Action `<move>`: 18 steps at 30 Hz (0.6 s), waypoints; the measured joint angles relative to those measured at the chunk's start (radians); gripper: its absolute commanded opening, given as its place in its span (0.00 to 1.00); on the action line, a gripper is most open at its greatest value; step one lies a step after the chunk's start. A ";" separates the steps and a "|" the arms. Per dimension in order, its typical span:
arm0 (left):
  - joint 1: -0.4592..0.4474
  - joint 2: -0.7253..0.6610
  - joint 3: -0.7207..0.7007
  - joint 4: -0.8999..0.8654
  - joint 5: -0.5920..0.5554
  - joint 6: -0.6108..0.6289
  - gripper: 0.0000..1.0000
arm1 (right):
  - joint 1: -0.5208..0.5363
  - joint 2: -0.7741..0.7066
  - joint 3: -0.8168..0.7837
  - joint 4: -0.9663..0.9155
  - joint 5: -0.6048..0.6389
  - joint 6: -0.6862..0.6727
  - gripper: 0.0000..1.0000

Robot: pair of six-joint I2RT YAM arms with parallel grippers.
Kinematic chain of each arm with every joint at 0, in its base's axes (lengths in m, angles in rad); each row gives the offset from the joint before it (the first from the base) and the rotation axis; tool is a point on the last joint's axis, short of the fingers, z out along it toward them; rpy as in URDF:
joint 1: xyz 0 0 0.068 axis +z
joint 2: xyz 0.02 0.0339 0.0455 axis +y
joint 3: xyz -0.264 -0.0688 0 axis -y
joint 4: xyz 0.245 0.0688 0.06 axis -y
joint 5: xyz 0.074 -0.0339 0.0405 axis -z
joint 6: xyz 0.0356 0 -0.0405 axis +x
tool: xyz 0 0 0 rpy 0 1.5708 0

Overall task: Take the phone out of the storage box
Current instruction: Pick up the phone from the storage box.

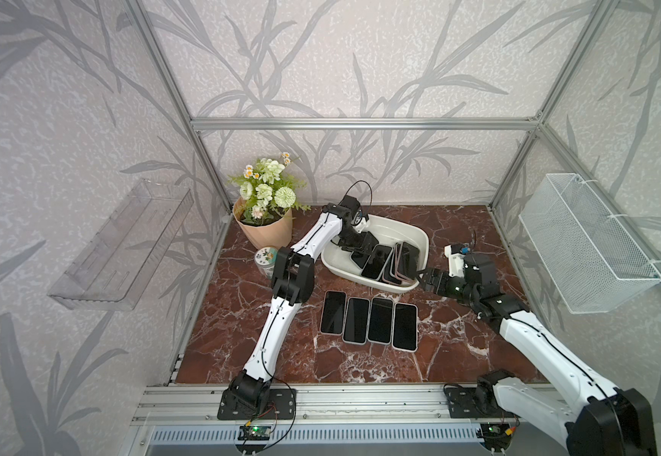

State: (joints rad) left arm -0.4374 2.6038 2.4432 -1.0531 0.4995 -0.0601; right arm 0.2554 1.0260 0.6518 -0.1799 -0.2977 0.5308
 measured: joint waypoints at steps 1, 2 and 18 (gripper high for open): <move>-0.001 0.004 0.000 -0.004 0.000 0.000 0.45 | 0.000 0.000 0.000 0.000 0.000 0.000 0.87; -0.002 0.006 0.000 -0.009 0.000 0.000 0.45 | 0.000 0.000 0.000 0.000 0.000 0.000 0.87; -0.003 0.007 0.010 -0.028 0.025 -0.031 0.07 | 0.000 -0.003 0.000 0.000 -0.003 0.008 0.99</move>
State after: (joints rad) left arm -0.4404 2.6110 2.4531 -1.0809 0.5243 -0.0906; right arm 0.2554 1.0225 0.6514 -0.1802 -0.3008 0.5388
